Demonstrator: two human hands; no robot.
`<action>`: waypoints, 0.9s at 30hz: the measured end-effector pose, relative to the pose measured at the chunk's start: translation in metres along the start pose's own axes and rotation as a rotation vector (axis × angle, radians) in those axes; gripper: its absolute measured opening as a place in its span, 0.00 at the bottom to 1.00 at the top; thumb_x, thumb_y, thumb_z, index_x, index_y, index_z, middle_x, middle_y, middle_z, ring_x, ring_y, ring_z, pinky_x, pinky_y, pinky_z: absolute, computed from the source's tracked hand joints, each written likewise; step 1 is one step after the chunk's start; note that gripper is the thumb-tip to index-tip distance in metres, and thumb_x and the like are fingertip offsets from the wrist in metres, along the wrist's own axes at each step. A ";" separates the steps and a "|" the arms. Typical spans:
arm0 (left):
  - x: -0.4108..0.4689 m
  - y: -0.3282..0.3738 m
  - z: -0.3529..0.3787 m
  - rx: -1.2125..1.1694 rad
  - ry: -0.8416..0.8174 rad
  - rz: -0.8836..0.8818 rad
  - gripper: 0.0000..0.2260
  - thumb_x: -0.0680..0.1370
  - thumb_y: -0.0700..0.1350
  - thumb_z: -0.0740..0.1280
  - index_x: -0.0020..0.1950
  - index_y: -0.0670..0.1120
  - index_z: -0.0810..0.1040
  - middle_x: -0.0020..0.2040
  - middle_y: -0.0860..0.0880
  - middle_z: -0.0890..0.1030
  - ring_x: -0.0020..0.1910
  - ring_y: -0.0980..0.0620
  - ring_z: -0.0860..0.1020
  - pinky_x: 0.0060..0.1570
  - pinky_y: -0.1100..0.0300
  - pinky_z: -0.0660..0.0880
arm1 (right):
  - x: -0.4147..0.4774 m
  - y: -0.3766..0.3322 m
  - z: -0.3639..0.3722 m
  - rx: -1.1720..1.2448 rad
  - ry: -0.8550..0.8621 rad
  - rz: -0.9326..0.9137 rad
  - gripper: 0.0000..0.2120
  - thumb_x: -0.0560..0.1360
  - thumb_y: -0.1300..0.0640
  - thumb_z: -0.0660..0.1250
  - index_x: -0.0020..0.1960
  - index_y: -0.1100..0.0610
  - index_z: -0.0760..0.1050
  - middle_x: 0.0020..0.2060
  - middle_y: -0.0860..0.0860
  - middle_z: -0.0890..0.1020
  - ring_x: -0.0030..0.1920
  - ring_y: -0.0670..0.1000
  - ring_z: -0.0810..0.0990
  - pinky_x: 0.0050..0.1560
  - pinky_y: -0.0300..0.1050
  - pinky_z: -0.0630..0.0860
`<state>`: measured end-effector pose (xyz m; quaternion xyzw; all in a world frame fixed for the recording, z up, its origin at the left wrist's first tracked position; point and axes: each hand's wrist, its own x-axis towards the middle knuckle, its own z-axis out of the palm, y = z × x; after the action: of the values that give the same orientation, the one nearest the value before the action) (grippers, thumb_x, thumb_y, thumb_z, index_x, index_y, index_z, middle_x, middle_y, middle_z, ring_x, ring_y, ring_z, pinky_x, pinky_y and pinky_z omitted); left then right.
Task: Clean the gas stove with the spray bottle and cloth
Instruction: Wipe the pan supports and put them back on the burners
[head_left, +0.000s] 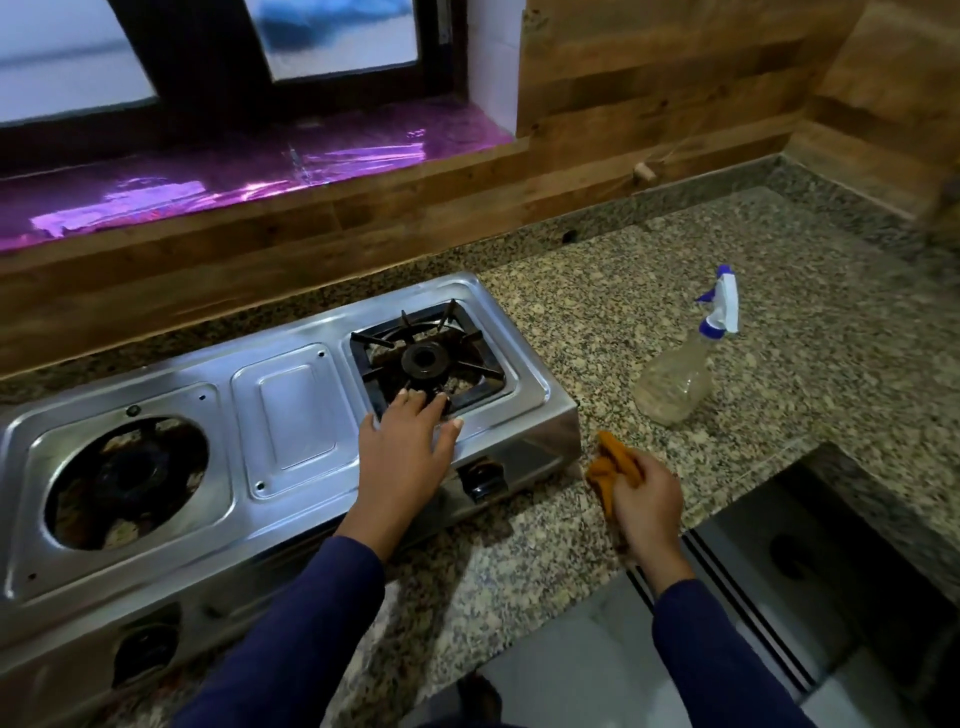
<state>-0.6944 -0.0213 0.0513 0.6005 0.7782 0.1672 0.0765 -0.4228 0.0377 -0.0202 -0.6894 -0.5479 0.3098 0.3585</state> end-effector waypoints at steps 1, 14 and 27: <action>0.000 -0.001 -0.005 -0.032 -0.004 0.006 0.22 0.82 0.59 0.54 0.73 0.53 0.70 0.73 0.50 0.72 0.75 0.49 0.63 0.72 0.42 0.59 | -0.004 -0.012 -0.004 0.066 0.080 0.050 0.11 0.77 0.63 0.66 0.56 0.51 0.80 0.46 0.47 0.81 0.49 0.51 0.81 0.42 0.36 0.73; -0.118 -0.163 -0.138 -0.307 0.375 -0.127 0.15 0.80 0.54 0.62 0.62 0.50 0.81 0.59 0.53 0.82 0.59 0.56 0.78 0.58 0.53 0.76 | -0.121 -0.224 0.084 1.073 -0.418 0.146 0.11 0.66 0.62 0.66 0.47 0.54 0.79 0.42 0.53 0.83 0.45 0.55 0.81 0.52 0.51 0.77; -0.393 -0.465 -0.210 -0.127 0.495 -0.901 0.14 0.81 0.54 0.63 0.62 0.50 0.81 0.59 0.51 0.81 0.54 0.51 0.79 0.49 0.56 0.77 | -0.463 -0.305 0.321 0.984 -1.356 0.726 0.18 0.78 0.51 0.58 0.40 0.57 0.84 0.37 0.54 0.85 0.33 0.52 0.84 0.31 0.43 0.81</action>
<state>-1.0791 -0.5374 0.0517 0.1425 0.9428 0.3014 -0.0091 -0.9449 -0.3221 0.0733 -0.2590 -0.1968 0.9409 0.0939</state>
